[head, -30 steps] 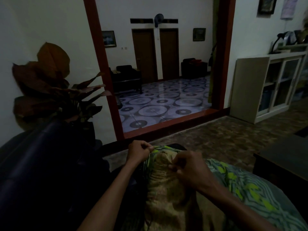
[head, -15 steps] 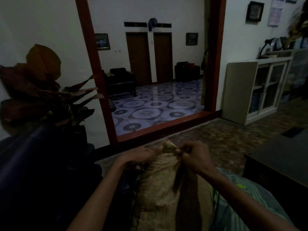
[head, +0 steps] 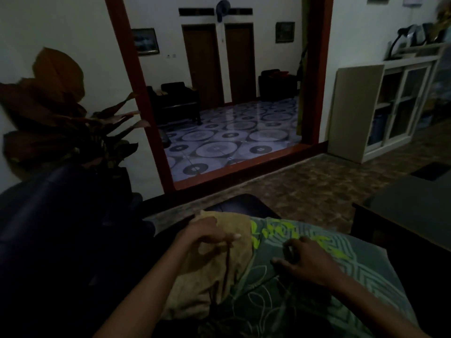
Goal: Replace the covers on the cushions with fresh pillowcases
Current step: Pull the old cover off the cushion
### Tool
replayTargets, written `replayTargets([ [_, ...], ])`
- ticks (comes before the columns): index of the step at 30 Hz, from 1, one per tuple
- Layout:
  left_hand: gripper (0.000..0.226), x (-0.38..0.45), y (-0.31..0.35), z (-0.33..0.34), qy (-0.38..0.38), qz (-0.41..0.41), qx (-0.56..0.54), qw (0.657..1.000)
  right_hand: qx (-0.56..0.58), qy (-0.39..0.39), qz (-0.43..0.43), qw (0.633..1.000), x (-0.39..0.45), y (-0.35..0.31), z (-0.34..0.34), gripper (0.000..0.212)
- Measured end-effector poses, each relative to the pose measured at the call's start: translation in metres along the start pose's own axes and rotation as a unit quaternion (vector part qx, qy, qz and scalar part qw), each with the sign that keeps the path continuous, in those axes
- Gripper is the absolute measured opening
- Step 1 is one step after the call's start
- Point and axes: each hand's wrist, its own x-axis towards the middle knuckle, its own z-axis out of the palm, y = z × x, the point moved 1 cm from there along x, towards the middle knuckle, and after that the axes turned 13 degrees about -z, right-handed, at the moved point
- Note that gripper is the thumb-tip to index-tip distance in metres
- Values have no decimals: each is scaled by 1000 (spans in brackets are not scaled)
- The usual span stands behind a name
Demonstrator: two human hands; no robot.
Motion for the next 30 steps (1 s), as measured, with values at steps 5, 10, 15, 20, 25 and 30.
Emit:
replayTargets([
  [5,58,8,-7,55,102,-6,-88,991,85,51,-65,993,-27,13,7,73],
  [10,40,-2,-4,36,160,47,-69,984,64,139,-137,979,-34,-2,3,31],
  [15,31,-56,1,12,136,122,225,957,-27,24,-246,969,-37,-60,9,68],
  [20,84,-66,-41,47,5,104,354,930,-184,-14,-253,950,-54,-91,46,44],
  [25,81,-52,-53,80,115,148,349,918,-196,70,-237,949,-54,-76,50,34],
  [30,35,-46,-43,24,180,197,237,934,-110,174,-217,954,-36,-78,3,13],
])
